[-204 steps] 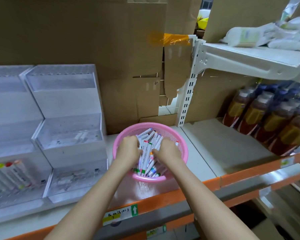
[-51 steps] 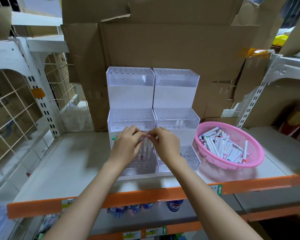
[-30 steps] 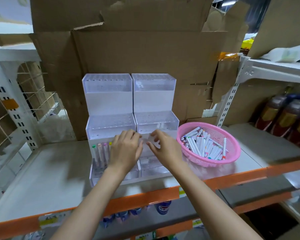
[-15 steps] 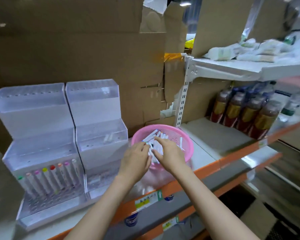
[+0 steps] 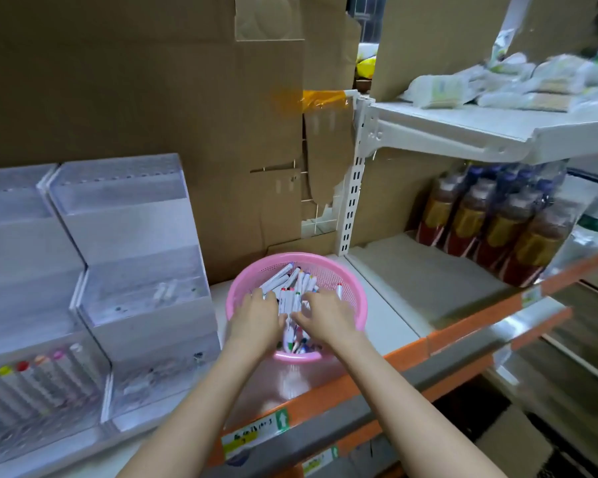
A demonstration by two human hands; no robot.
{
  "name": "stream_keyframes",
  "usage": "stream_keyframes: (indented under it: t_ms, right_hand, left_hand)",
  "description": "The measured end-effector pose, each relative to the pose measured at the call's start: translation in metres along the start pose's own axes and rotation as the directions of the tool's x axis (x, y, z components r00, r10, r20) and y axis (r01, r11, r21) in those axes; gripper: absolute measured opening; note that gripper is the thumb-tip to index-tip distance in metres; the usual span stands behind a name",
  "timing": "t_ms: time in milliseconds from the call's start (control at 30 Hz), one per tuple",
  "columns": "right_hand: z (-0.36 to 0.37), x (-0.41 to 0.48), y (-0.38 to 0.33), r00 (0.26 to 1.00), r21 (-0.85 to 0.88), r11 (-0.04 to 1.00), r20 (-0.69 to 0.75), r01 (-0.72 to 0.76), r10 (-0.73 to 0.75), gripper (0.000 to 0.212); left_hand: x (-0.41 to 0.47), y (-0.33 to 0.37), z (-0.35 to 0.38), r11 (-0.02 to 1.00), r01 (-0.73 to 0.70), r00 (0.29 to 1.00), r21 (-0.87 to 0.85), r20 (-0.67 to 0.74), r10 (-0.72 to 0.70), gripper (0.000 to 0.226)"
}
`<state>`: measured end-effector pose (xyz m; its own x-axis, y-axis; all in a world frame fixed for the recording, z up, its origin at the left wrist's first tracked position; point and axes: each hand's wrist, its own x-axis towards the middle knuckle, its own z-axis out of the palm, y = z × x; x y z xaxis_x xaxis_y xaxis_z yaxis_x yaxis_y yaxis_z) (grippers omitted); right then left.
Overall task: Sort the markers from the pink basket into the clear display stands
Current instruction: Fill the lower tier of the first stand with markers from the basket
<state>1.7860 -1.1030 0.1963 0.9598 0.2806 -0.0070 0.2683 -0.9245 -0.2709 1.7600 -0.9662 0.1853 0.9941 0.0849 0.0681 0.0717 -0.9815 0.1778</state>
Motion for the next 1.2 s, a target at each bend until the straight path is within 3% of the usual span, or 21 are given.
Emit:
stream_keyframes:
  t_ms: [167,333,433,500,700,833,1000,1100,1200]
  right_hand:
    - [0.0,0.013,-0.008,0.999,0.076,0.997,0.048,0.004,-0.008,0.032]
    - [0.0,0.023,-0.005,0.996,0.257,0.965,0.091,-0.046,0.024,0.049]
    - [0.0,0.027,-0.003,0.994,0.323,0.944,0.101,-0.073,0.043,0.039]
    - [0.001,0.027,-0.001,0.996,0.376,0.924,0.079,-0.072,0.046,0.02]
    - [0.011,0.028,0.008,0.995,0.576,0.812,0.076,-0.091,0.058,0.038]
    - [0.015,0.031,0.009,0.994,0.547,0.836,0.109,-0.032,-0.033,0.038]
    - [0.012,0.028,0.008,0.996,0.587,0.809,0.066,0.013,-0.064,0.01]
    - [0.008,0.023,0.007,0.997,0.656,0.751,-0.032,0.076,-0.072,0.035]
    - [0.002,0.018,0.004,0.976,0.675,0.706,-0.174,0.215,-0.131,0.043]
  left_hand:
    - [0.002,0.006,0.0,0.989,0.121,0.993,-0.086,0.002,-0.121,0.035]
    - [0.001,0.009,-0.001,0.964,0.253,0.966,-0.079,-0.042,-0.256,0.052]
    - [0.002,0.013,-0.001,0.954,0.286,0.956,-0.089,-0.042,-0.29,0.05]
    - [0.005,0.016,0.001,0.961,0.259,0.964,-0.1,-0.041,-0.264,0.046]
    - [0.01,0.017,0.007,0.952,0.184,0.972,-0.245,-0.097,-0.213,0.041]
    - [0.007,0.012,0.006,0.913,0.158,0.967,-0.377,-0.129,-0.22,0.034]
    - [0.0,0.015,-0.006,0.863,0.086,0.967,-0.497,-0.168,-0.193,0.044]
    - [-0.003,0.014,-0.01,0.829,0.02,0.952,-0.559,-0.241,-0.186,0.05]
    - [-0.007,0.011,-0.015,0.819,-0.075,0.929,-0.569,-0.338,-0.149,0.047]
